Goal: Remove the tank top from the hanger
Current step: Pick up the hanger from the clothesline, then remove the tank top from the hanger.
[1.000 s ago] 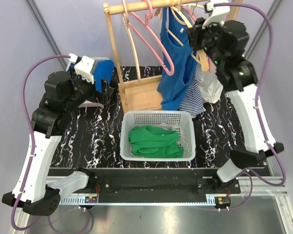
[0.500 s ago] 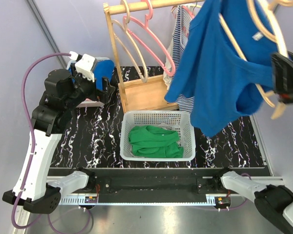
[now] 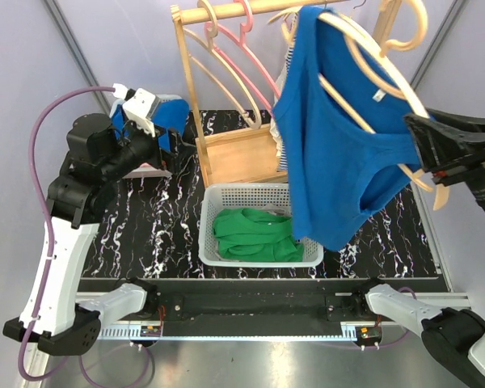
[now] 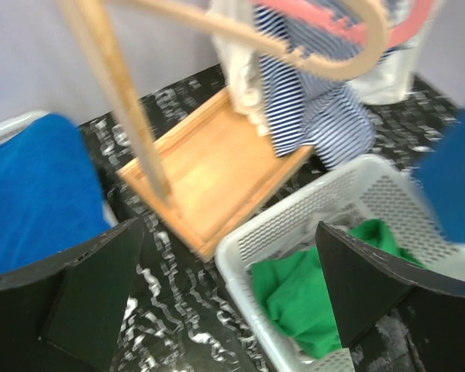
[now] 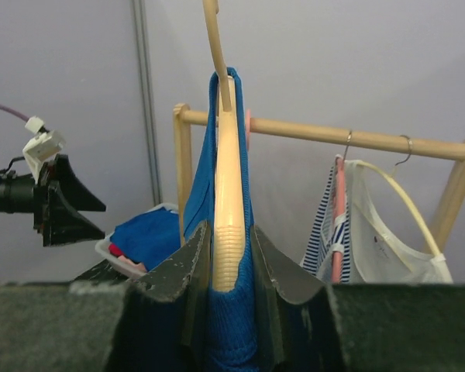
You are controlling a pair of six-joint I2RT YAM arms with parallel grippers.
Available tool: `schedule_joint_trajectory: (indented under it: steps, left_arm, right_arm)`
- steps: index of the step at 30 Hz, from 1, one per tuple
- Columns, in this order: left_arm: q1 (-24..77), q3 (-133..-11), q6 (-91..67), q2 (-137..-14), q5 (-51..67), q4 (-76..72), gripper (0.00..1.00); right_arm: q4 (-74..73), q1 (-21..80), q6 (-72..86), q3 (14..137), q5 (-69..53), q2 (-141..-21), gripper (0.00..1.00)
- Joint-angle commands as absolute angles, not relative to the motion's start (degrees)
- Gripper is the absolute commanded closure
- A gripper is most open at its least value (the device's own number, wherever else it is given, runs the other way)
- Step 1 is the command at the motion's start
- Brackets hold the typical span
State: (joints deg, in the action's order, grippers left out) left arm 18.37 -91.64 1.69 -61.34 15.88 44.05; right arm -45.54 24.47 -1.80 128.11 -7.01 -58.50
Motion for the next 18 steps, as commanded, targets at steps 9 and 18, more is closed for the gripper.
schedule_joint_trajectory:
  steps: [9,18]
  left_arm:
    - [18.28,-94.75,9.14,-53.44,40.07,34.20,0.01]
    - [18.28,-100.10,9.67,-55.55,43.76,34.54,0.01]
  right_arm:
    - [-44.83,24.17,-0.35,123.41,-30.49,-57.83,1.00]
    - [-39.20,24.17,4.31,111.72,-36.20,-58.62,1.00]
